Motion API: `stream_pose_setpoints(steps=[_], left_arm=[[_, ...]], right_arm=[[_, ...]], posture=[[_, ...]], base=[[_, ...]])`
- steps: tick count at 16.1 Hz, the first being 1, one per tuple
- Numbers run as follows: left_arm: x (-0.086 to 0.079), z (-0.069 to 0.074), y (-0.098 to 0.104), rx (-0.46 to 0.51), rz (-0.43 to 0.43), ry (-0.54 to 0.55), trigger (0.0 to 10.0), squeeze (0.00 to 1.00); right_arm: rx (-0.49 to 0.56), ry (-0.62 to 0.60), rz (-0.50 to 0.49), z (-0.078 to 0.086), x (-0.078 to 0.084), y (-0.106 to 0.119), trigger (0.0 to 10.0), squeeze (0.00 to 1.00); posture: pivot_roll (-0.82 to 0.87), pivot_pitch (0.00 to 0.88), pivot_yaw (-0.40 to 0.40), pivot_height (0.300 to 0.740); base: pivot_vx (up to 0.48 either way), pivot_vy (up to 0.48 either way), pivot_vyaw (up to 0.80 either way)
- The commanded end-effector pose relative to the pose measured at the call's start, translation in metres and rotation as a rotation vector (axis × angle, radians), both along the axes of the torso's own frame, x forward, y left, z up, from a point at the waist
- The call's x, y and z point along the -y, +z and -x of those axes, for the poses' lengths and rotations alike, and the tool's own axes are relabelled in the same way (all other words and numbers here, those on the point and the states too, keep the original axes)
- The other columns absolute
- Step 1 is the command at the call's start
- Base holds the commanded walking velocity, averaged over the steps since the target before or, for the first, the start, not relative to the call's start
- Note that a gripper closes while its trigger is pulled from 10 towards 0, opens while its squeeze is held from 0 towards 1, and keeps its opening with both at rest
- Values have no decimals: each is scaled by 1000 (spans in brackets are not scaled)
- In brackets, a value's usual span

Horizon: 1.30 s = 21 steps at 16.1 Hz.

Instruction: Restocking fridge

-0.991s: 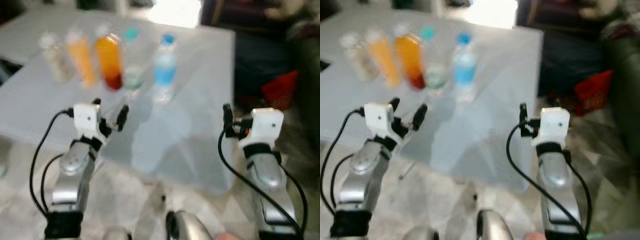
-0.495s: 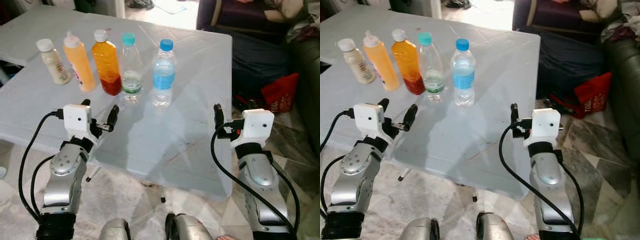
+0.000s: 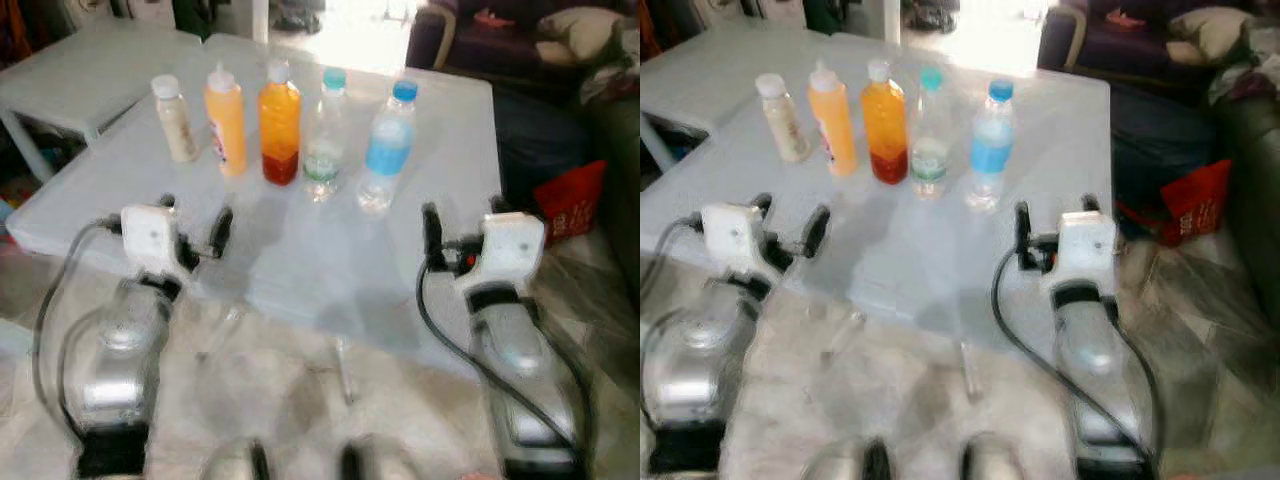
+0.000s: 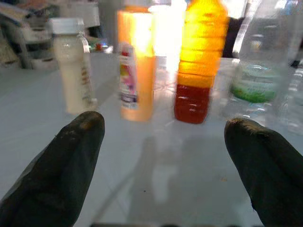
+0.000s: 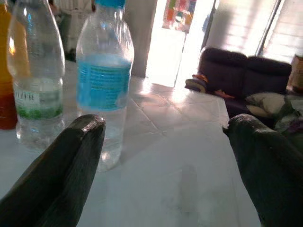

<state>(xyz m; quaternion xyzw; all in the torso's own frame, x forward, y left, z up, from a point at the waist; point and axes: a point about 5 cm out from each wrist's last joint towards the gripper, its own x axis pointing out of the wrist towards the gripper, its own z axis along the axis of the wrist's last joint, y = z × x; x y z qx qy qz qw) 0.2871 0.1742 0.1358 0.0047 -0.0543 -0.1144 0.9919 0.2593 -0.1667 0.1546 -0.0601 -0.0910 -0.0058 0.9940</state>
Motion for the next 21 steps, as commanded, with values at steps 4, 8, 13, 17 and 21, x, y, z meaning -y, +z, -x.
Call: stream_pose_setpoints(steps=[4, 8, 13, 17, 21], left_arm=[[3, 0, 4, 21, -9, -23, 10000, 0], [1, -2, 7, 27, -2, -11, 10000, 0], [-2, -3, 9, 32, -25, 17, 10000, 0], [-14, -2, 15, 52, -59, 56, 10000, 0], [-20, 5, 12, 24, -69, 40, 10000, 0]], right_arm=[[16, -14, -15, -4, 3, 7, 10000, 0], [87, 7, -2, -20, 4, 34, 10000, 0], [60, 120, 18, -55, 5, 44, 10000, 0], [117, 237, 40, -68, -7, 62, 10000, 0], [116, 183, -2, -40, -9, 43, 10000, 0]], posture=[[-66, 95, -30, 740], [-65, 110, -25, 740], [-35, 147, -11, 740], [-2, 158, 4, 740], [-17, 133, 6, 740]], base=[[0, 0, -600], [0, 0, 0], [0, 0, 0], [0, 0, 0], [0, 0, 0]])
